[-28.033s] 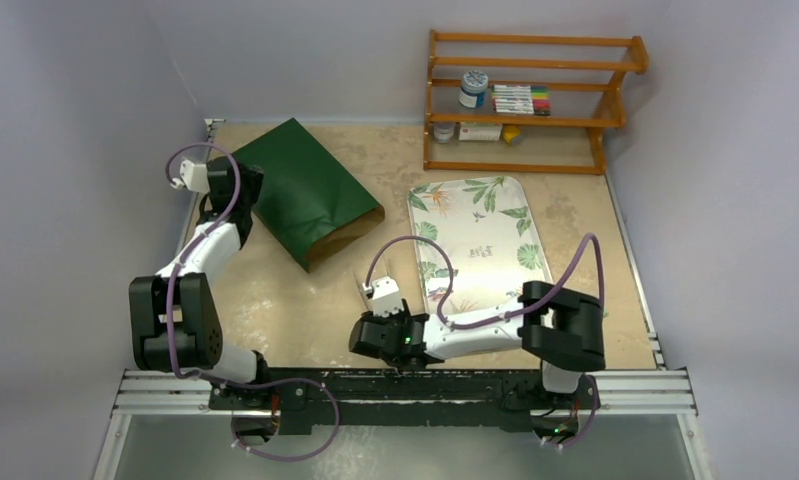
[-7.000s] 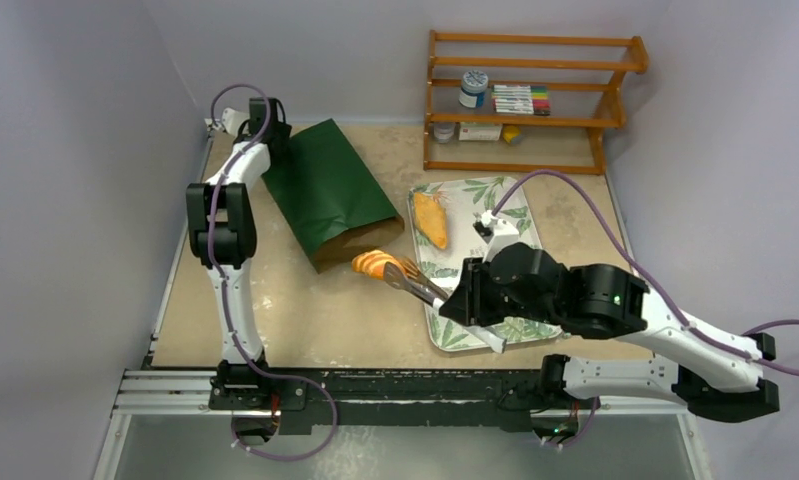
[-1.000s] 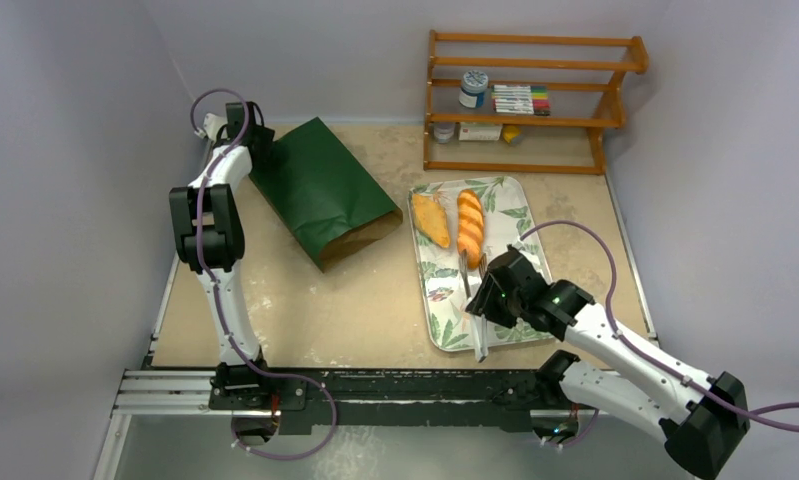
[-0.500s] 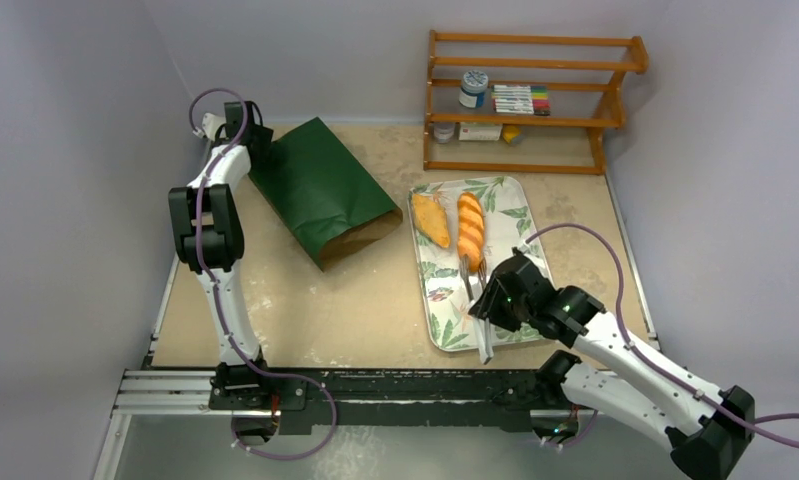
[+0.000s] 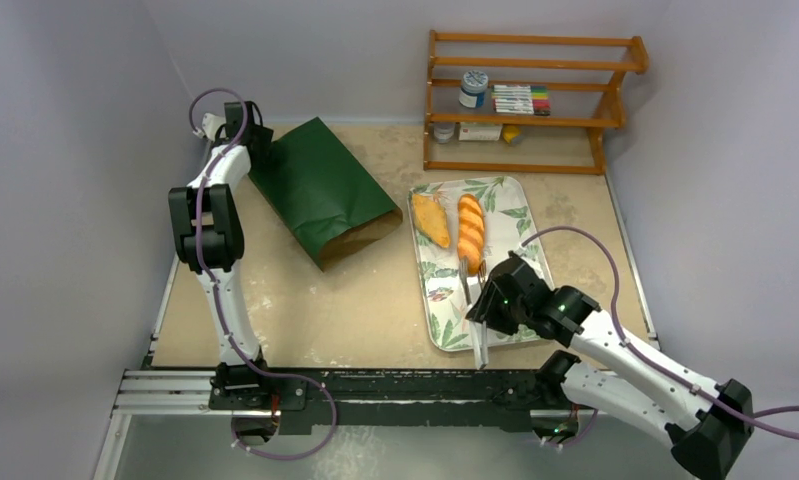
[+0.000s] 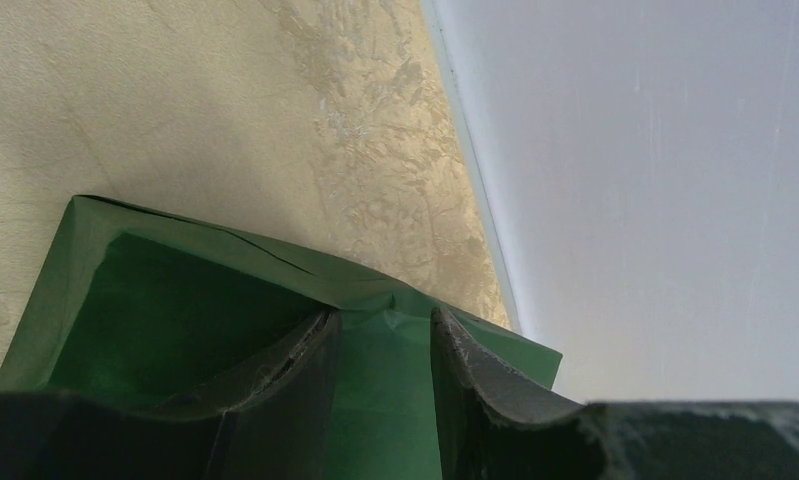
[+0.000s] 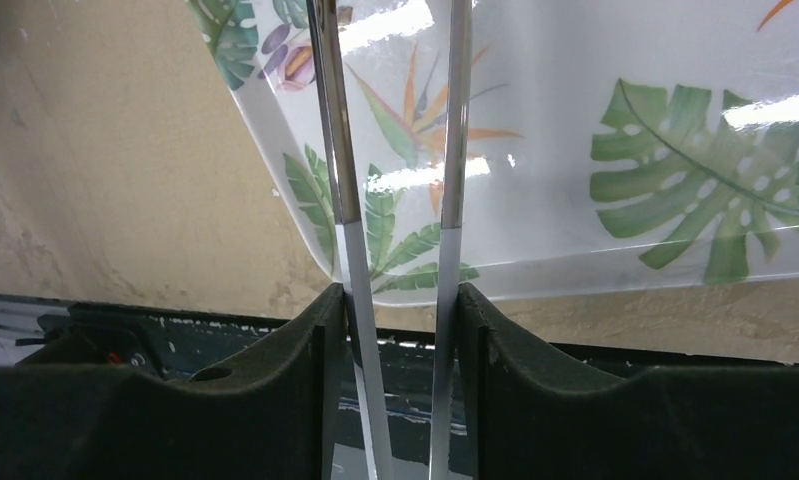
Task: Take the fake bread out of the paper bag
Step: Place the fake bread in the container.
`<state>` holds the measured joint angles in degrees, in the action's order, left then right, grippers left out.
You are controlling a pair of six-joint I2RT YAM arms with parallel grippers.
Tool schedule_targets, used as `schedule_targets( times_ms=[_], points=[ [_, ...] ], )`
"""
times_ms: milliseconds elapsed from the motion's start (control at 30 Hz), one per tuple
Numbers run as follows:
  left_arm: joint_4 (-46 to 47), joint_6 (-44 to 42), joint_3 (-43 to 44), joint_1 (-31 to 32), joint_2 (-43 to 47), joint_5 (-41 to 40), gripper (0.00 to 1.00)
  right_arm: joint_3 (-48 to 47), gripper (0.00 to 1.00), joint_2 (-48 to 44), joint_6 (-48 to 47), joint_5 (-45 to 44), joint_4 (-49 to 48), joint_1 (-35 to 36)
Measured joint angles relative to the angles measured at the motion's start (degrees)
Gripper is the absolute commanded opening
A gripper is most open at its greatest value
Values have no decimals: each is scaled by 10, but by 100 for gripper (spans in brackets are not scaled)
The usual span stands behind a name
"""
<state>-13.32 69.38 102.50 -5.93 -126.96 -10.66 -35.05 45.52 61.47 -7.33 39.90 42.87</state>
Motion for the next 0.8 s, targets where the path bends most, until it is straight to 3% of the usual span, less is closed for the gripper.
schedule_targets(
  times_ms=[433,800],
  points=[
    [4,0,-4,0,0,0,39,1,41,80,-3,-10,-47,-7],
    [3,0,-5,0,2,1,39,-31,46,121,-51,-22,-73,-54]
  ],
)
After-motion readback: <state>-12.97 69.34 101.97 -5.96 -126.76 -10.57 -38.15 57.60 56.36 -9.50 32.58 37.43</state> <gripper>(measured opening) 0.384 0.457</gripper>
